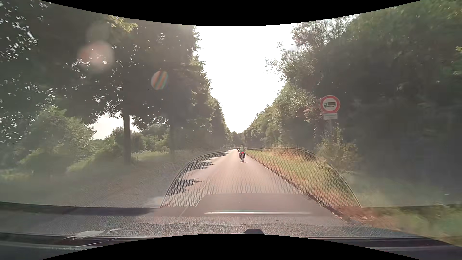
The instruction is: Follow the waypoints while adhering to traffic rules and regulations
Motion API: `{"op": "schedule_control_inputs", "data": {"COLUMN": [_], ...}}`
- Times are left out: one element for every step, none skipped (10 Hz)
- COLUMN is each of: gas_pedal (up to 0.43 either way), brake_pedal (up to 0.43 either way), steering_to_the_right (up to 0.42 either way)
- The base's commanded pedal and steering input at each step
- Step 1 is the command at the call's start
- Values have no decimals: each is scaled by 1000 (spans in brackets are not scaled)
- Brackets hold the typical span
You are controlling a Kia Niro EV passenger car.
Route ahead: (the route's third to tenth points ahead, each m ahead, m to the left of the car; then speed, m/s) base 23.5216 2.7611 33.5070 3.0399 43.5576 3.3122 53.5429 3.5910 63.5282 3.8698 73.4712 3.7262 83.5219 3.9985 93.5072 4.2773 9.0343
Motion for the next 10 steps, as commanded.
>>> {"op": "schedule_control_inputs", "data": {"gas_pedal": [299,299,299,299,299,299,299,299,299,287], "brake_pedal": [0,0,0,0,0,0,0,0,0,0], "steering_to_the_right": [9,8,8,7,7,7,6,6,6,5]}}
